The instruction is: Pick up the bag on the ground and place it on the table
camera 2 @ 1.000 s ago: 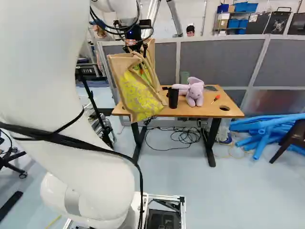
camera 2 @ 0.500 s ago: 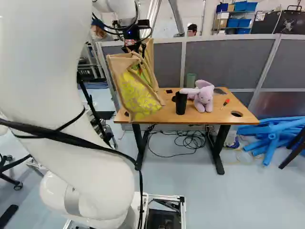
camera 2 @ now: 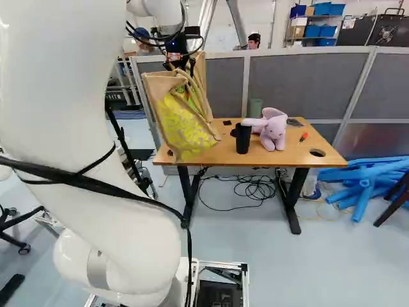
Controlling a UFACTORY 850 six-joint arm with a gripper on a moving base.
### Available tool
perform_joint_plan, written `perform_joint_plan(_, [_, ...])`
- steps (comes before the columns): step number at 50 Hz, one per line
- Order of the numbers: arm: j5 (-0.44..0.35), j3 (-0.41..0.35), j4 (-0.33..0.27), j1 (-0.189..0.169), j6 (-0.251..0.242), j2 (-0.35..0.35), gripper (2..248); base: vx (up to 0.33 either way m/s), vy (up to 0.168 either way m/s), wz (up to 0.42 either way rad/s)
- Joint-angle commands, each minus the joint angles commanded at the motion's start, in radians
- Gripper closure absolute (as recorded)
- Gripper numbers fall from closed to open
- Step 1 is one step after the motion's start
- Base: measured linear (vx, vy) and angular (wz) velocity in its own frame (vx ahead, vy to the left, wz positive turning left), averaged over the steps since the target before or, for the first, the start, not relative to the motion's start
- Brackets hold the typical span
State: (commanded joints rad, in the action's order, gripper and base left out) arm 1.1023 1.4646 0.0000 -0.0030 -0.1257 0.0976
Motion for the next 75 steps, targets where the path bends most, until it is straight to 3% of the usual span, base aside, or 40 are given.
perform_joint_plan(8, [0.000,0.000,0.000,0.000,-0.006,0.000,228,0.000,0.000,0.000])
perform_joint_plan(15, [0.000,0.000,0.000,0.000,-0.058,0.000,228,0.000,0.000,0.000])
perform_joint_plan(75, [0.000,0.000,0.000,0.000,-0.683,0.000,228,0.000,0.000,0.000])
